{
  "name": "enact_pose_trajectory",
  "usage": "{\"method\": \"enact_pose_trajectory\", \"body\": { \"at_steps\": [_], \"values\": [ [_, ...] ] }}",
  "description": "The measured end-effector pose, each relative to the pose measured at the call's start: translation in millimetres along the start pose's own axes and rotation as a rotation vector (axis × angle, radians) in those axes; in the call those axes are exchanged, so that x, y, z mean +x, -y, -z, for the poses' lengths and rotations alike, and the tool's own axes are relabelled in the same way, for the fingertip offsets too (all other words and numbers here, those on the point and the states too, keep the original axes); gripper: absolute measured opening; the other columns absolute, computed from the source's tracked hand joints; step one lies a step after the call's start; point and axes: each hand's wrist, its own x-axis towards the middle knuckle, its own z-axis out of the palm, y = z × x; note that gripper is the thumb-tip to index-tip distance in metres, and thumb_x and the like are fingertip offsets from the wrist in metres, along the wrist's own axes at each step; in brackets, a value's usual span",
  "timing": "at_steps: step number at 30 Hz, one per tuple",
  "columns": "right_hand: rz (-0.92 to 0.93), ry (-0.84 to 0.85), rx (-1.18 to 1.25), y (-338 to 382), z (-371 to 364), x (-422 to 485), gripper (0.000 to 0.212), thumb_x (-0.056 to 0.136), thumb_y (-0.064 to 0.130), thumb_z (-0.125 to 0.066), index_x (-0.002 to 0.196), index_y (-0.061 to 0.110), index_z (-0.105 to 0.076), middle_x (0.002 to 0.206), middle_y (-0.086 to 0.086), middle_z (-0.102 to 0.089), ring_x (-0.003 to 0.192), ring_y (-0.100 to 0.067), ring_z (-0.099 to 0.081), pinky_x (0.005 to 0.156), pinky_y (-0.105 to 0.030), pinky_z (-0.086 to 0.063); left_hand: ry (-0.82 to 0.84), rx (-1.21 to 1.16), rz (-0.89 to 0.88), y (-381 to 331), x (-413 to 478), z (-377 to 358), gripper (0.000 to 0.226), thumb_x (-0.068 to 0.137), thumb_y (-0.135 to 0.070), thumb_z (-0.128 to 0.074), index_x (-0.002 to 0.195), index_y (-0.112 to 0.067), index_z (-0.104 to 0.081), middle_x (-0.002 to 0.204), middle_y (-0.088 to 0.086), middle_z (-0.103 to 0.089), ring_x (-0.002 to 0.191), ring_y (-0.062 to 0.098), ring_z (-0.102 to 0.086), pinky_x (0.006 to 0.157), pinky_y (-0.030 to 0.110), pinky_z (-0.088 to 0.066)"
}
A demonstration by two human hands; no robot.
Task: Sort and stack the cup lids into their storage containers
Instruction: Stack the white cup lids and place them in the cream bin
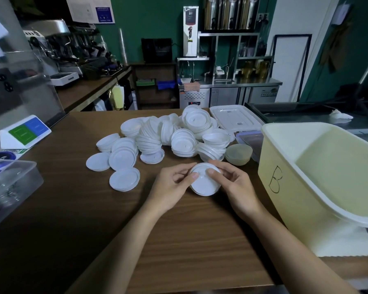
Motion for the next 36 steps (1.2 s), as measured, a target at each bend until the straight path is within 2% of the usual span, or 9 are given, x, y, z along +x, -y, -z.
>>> {"method": "enact_pose_trajectory", "body": {
  "at_steps": [4,9,14,18,23,25,27,29,36],
  "values": [
    [0.02,0.03,-0.008,-1.9,1.7,0.8,0.034,0.093,0.005,-0.073,0.126,-0.002,-0.069,0.116,-0.019,-0.078,0.103,-0.019,-0.073,0.094,-0.028,-0.058,-0.046,0.04,-0.031,4.4,2.3,-0.4,0.03,0.095,-0.013,-0.076,0.113,-0.037,-0.075,0.105,-0.007,-0.08,0.1,0.008,-0.074,0.093,0.027,-0.057],
    [0.03,0.016,0.04,-2.2,2.2,1.8,0.042,0.084,0.015,-0.077,0.123,0.0,-0.07,0.102,-0.013,-0.079,0.095,-0.02,-0.071,0.087,-0.027,-0.057,-0.04,0.017,-0.045,5.2,2.7,-3.2,0.026,0.093,-0.013,-0.078,0.115,-0.027,-0.075,0.106,-0.005,-0.079,0.097,0.01,-0.074,0.09,0.026,-0.058],
    [0.112,-0.021,-0.099,-1.2,0.9,0.6,0.034,0.091,-0.002,-0.077,0.122,0.009,-0.069,0.102,-0.002,-0.077,0.097,-0.012,-0.071,0.087,-0.021,-0.054,-0.106,0.003,-0.019,7.1,6.0,-5.5,0.029,0.093,-0.021,-0.078,0.122,-0.02,-0.074,0.108,0.0,-0.078,0.103,0.009,-0.075,0.091,0.024,-0.057],
    [0.146,-0.061,-0.187,-4.5,-0.2,2.5,0.038,0.091,-0.007,-0.076,0.122,0.013,-0.069,0.116,-0.007,-0.077,0.108,-0.016,-0.071,0.093,-0.022,-0.053,-0.244,0.309,-0.176,15.4,18.1,1.8,0.024,0.1,-0.024,-0.07,0.123,-0.019,-0.073,0.111,-0.011,-0.075,0.105,0.0,-0.069,0.093,0.023,-0.055],
    [0.137,-0.141,-0.179,-4.8,-1.0,3.4,0.036,0.091,-0.008,-0.075,0.122,0.008,-0.069,0.115,-0.006,-0.077,0.101,-0.004,-0.071,0.087,-0.015,-0.051,-0.324,0.791,-0.403,34.0,45.7,15.1,0.034,0.099,-0.004,-0.065,0.132,-0.01,-0.068,0.134,-0.001,-0.062,0.124,0.011,-0.055,0.107,0.007,-0.035],
    [0.14,-0.139,-0.182,-6.2,-0.1,3.8,0.036,0.091,-0.006,-0.076,0.122,0.011,-0.07,0.114,-0.002,-0.077,0.102,-0.005,-0.071,0.088,-0.015,-0.051,-0.295,0.897,-0.435,41.1,59.9,14.4,0.037,0.098,-0.001,-0.065,0.134,-0.008,-0.068,0.135,0.003,-0.064,0.127,0.018,-0.056,0.112,0.02,-0.039],
    [0.149,-0.134,-0.2,-8.5,2.0,4.8,0.036,0.091,-0.004,-0.077,0.121,0.015,-0.071,0.114,0.0,-0.077,0.107,-0.01,-0.071,0.092,-0.017,-0.052,-0.236,0.967,-0.469,45.9,71.5,13.2,0.036,0.095,0.002,-0.067,0.13,-0.007,-0.07,0.126,0.006,-0.069,0.119,0.026,-0.062,0.107,0.041,-0.051],
    [0.157,-0.129,-0.209,-10.0,3.4,5.6,0.036,0.091,-0.003,-0.077,0.121,0.018,-0.071,0.116,0.001,-0.077,0.111,-0.014,-0.071,0.095,-0.02,-0.052,-0.185,0.99,-0.472,46.0,76.2,12.9,0.033,0.091,0.005,-0.07,0.122,-0.008,-0.074,0.111,0.006,-0.074,0.102,0.029,-0.068,0.09,0.049,-0.057],
    [0.143,-0.119,-0.192,-7.9,3.0,4.8,0.036,0.092,-0.002,-0.076,0.124,0.015,-0.07,0.121,-0.005,-0.076,0.115,-0.018,-0.07,0.099,-0.024,-0.053,-0.168,0.946,-0.403,34.5,45.8,22.0,0.031,0.089,0.005,-0.072,0.112,-0.014,-0.077,0.098,-0.002,-0.071,0.092,0.02,-0.067,0.072,0.039,-0.058]
  ]
}}
